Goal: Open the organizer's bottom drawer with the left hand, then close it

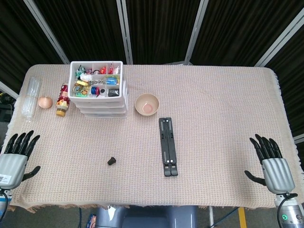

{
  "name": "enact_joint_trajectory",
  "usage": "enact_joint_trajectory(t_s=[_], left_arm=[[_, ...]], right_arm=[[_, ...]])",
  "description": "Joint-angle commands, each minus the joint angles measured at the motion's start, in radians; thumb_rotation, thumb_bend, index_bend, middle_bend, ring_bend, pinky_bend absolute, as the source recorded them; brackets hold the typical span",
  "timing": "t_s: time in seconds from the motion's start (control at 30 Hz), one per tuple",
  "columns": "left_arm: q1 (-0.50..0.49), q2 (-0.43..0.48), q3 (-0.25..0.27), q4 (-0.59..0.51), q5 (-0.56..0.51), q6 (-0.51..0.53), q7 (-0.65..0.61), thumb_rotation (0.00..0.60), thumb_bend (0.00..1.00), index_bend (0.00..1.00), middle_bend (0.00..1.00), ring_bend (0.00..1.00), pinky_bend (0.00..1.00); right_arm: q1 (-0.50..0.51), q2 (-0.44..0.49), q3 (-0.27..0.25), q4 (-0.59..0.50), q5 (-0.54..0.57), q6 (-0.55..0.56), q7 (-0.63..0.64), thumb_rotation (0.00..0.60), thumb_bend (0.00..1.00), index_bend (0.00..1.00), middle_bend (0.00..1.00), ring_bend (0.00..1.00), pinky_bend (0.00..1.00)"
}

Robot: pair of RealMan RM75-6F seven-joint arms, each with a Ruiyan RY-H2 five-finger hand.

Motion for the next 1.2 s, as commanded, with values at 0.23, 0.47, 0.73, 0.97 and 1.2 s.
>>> enact_joint_trajectory(t_s=[0.23,0.47,0.73,0.97,1.2], left_arm=[[-0.054,-0.042,-0.048,-0.018,-0.070,-0.077,-0.053,0.600,0.60,0.03,0.90,0.82,0.66],[-0.136,-0.073,-0.101,-0.092,-0.256,-0.261,-0.059,0.600,0.62,0.00,0.96,0.87,0.72],[-0.264,-0.105,-0.212,-0.189,-0.633,-0.481,-0.066,0.600,0.62,0.00,0.96,0.87,0.72],[-0.373,-0.188,-0.284,-0.135,-0.823,-0.570,-0.074,0.600,0.62,0.00,0.96,0.87,0.72],[-0.453,-0.274,-0.330,-0.048,-0.970,-0.624,-0.119,0.600,0.63,0.00,0.96,0.87,0.72]], right_arm=[[0.001,0.000,0.000,-0.002,0.000,-0.003,-0.002,0.600,0.06,0.06,0.00,0.00,0.00],[0.001,0.002,0.000,-0.004,0.003,-0.004,0.001,0.600,0.06,0.07,0.00,0.00,0.00],[0.002,0.006,0.000,-0.006,0.007,-0.009,0.005,0.600,0.06,0.07,0.00,0.00,0.00],[0.002,0.008,0.000,-0.005,0.008,-0.011,0.012,0.600,0.06,0.07,0.00,0.00,0.00],[0.002,0.011,-0.001,-0.006,0.006,-0.011,0.020,0.600,0.06,0.07,0.00,0.00,0.00]])
